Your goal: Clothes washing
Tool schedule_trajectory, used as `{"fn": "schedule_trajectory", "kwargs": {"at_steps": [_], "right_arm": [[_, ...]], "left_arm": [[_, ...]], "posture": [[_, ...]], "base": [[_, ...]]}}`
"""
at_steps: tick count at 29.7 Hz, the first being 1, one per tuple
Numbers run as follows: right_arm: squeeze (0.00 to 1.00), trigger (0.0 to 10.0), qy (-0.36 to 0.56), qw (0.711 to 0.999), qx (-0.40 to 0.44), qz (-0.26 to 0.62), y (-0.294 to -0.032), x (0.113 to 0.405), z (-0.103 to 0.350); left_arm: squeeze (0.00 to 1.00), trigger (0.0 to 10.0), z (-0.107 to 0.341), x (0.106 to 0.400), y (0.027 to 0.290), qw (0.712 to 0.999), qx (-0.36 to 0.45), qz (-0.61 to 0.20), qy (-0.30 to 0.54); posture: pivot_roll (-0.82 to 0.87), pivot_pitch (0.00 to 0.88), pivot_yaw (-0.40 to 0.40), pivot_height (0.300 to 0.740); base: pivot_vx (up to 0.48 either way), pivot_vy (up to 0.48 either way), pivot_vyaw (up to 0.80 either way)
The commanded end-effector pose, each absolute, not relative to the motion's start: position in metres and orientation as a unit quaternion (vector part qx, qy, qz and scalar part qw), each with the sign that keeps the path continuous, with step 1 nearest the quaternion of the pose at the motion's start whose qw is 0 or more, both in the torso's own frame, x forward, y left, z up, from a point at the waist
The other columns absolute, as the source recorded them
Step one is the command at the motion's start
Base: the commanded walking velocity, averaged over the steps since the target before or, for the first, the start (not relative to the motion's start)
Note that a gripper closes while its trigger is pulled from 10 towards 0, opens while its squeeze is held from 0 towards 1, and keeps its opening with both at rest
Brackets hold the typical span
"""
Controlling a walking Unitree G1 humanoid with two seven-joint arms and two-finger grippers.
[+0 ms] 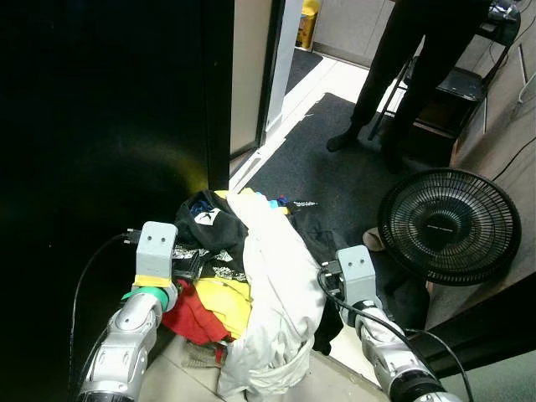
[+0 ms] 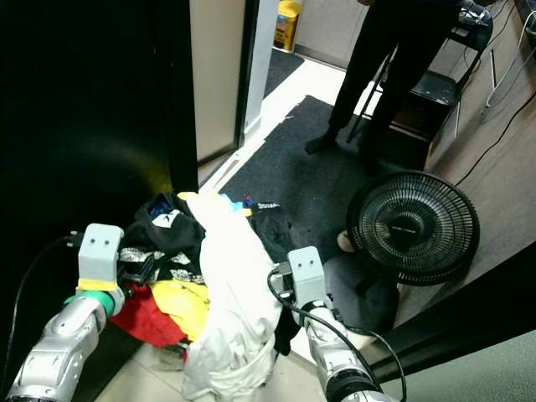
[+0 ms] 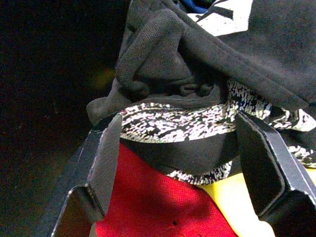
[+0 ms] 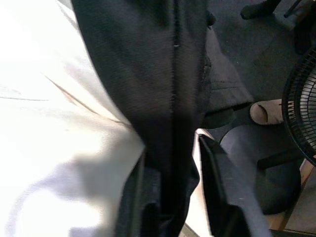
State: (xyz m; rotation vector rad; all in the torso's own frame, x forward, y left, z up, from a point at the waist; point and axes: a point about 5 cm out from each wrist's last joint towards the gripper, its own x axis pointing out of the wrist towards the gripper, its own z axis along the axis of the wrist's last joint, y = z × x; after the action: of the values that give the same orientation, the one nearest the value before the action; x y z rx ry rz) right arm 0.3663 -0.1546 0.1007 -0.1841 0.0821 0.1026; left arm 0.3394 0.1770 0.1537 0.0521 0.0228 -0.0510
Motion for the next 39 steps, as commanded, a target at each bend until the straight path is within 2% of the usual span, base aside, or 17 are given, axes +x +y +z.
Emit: {"fn": "schedule_trajectory", "kwargs": {"at_steps": [1,11,13,19,20,23,25,26,27,30,32,34,37,39], "right_arm": [[0.00,0.0,0.060,0.994,-0.084,0.036,-0.164,0.361,0.090],[0.00,0.0,-0.001,0.999,-0.024,0.023,-0.165,0.371,0.116],[0.00,0.0,-0.049,0.999,-0.001,0.020,-0.167,0.377,0.137],[0.00,0.0,-0.112,0.993,0.022,0.021,-0.168,0.381,0.165],[0.00,10.0,-0.145,0.989,0.027,0.024,-0.167,0.383,0.182],[0.00,10.0,-0.145,0.989,0.027,0.024,-0.167,0.383,0.182],[0.00,10.0,-0.220,0.974,0.046,0.034,-0.162,0.384,0.223],[0.00,10.0,-0.220,0.974,0.046,0.034,-0.162,0.384,0.223],[0.00,10.0,-0.257,0.964,0.056,0.047,-0.158,0.384,0.245],[0.00,10.0,-0.279,0.957,0.063,0.056,-0.155,0.383,0.259],[0.00,10.0,-0.322,0.940,0.091,0.061,-0.150,0.383,0.290],[0.00,10.0,-0.338,0.934,0.102,0.061,-0.148,0.383,0.302],[0.00,10.0,-0.353,0.924,0.138,0.045,-0.153,0.382,0.316],[0.00,10.0,-0.351,0.922,0.162,0.005,-0.169,0.383,0.317]], "left_arm": [[0.00,10.0,0.145,0.338,0.174,0.999,0.027,-0.031,0.028],[0.00,10.0,0.145,0.337,0.177,0.999,0.029,-0.027,0.026],[0.00,10.0,0.146,0.336,0.178,0.999,0.029,-0.027,0.025],[0.00,10.0,0.147,0.335,0.180,0.999,0.029,-0.028,0.022],[0.00,10.0,0.149,0.334,0.180,0.999,0.028,-0.031,0.020],[0.00,10.0,0.149,0.334,0.180,0.999,0.028,-0.031,0.020],[0.00,10.0,0.152,0.333,0.180,0.998,0.032,-0.042,0.018],[0.00,10.0,0.152,0.333,0.180,0.998,0.032,-0.042,0.018],[0.00,10.0,0.153,0.334,0.179,0.998,0.035,-0.048,0.017],[0.00,10.0,0.154,0.335,0.179,0.998,0.037,-0.052,0.017],[0.00,10.0,0.157,0.339,0.176,0.997,0.038,-0.058,0.014],[0.00,10.0,0.159,0.340,0.175,0.997,0.038,-0.061,0.012],[0.00,10.0,0.160,0.340,0.172,0.997,0.038,-0.064,0.010],[0.00,10.0,0.159,0.338,0.172,0.997,0.038,-0.065,0.010]], "posture": [[-0.01,0.284,-0.018,0.740],[0.00,0.267,-0.020,0.740],[0.00,0.250,-0.012,0.740],[0.00,0.219,0.009,0.740],[-0.01,0.205,0.023,0.740],[-0.01,0.205,0.023,0.740],[-0.02,0.168,0.065,0.740],[-0.02,0.168,0.065,0.740],[-0.03,0.163,0.069,0.740],[-0.03,0.163,0.069,0.740],[-0.03,0.139,0.085,0.740],[-0.03,0.132,0.087,0.740],[-0.02,0.128,0.087,0.740],[-0.01,0.125,0.086,0.740]], "base": [[0.000,0.000,0.00],[0.000,0.000,0.00],[0.000,0.000,0.00],[0.000,0.000,0.00],[0.000,0.000,0.00],[0.000,0.000,0.00],[0.000,0.000,0.00],[0.000,0.000,0.00],[0.000,0.000,0.00],[0.000,0.000,0.00],[0.000,0.000,0.00],[0.000,0.000,0.00],[0.000,0.000,0.00],[0.000,0.000,0.00]]}}
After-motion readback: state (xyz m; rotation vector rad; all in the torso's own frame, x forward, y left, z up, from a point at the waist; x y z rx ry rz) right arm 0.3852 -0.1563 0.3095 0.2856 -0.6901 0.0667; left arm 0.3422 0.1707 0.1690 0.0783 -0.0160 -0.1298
